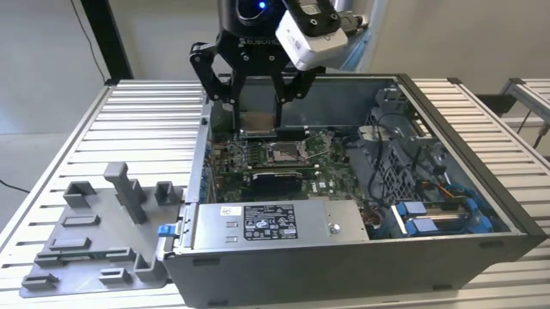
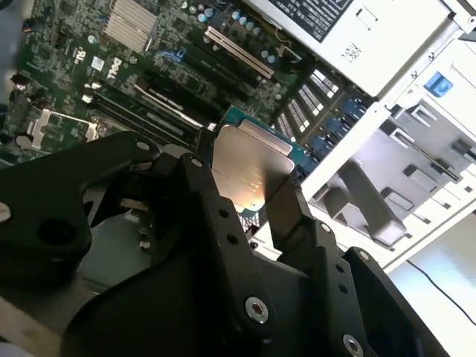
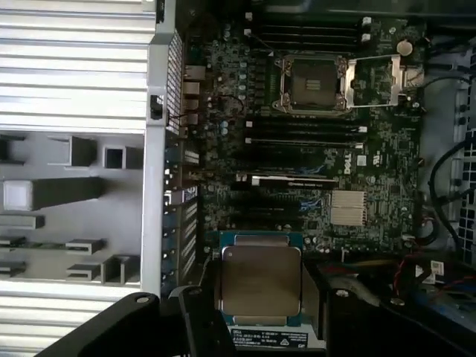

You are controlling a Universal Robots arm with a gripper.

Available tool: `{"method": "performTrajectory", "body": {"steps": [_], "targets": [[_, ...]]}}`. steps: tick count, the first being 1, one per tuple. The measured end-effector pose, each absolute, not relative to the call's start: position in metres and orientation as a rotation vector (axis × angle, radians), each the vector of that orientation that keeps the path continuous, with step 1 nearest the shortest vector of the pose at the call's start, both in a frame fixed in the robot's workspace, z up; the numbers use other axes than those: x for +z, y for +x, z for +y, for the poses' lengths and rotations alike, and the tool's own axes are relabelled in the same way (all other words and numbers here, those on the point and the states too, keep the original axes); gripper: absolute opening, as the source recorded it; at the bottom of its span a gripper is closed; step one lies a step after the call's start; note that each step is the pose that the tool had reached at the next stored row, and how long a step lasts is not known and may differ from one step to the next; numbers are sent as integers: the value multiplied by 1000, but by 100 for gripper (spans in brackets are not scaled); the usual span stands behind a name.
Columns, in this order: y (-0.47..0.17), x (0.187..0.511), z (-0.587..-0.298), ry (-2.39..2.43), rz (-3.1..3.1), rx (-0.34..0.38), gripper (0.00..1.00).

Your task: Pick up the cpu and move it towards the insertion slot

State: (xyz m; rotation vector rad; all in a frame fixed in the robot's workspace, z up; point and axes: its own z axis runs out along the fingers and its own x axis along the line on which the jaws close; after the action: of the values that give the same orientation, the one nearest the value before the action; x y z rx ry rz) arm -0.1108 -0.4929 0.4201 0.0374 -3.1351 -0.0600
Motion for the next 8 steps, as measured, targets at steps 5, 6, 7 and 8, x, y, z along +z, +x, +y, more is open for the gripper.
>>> {"method": "performTrajectory", "body": {"steps": [5,6,7,8], "targets": [[-88,420,-493,39,-3135,-60,0],[-84,420,-493,40,-3135,-60,0],[-79,420,-493,41,-3135,-60,0],[-75,420,-493,41,-3135,-60,0]]}}
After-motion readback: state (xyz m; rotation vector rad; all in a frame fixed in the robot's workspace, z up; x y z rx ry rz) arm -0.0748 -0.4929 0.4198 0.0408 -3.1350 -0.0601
